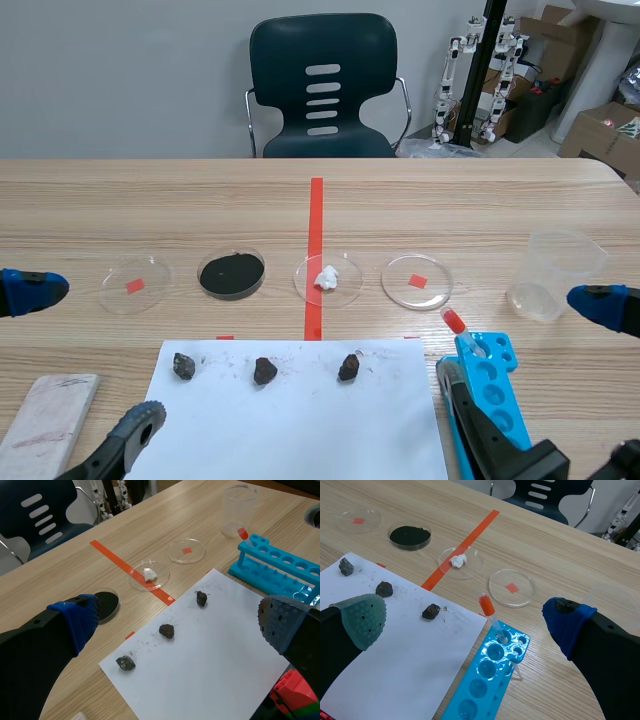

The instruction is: Pick up the right mineral with the left hand

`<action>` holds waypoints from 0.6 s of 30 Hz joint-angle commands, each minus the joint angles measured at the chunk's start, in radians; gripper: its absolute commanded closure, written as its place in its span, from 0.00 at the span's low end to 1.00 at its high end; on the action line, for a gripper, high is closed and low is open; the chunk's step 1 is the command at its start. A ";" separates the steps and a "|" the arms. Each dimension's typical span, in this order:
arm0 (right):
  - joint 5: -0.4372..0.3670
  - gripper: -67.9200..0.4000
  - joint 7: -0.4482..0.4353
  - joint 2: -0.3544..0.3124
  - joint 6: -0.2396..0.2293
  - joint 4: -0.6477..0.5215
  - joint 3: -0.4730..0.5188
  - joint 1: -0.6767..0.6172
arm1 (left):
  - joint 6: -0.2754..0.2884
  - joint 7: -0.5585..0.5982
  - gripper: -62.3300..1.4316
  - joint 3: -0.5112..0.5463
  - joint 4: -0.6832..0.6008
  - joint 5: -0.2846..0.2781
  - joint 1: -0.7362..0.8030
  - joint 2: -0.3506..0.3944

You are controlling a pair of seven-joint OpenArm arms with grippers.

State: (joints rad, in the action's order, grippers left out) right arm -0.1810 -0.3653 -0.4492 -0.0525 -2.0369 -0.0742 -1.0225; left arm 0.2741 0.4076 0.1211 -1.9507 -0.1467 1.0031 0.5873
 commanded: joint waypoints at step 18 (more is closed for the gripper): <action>-0.007 0.00 -0.015 -0.008 0.000 -0.004 0.002 0.009 | 0.003 -0.016 0.00 0.003 -0.020 -0.009 0.008 -0.005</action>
State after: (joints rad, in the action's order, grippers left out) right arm -0.1810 -0.3653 -0.4492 -0.0525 -2.0369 -0.0742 -1.0225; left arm 0.2741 0.3721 0.1211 -1.9507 -0.1467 1.0031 0.5873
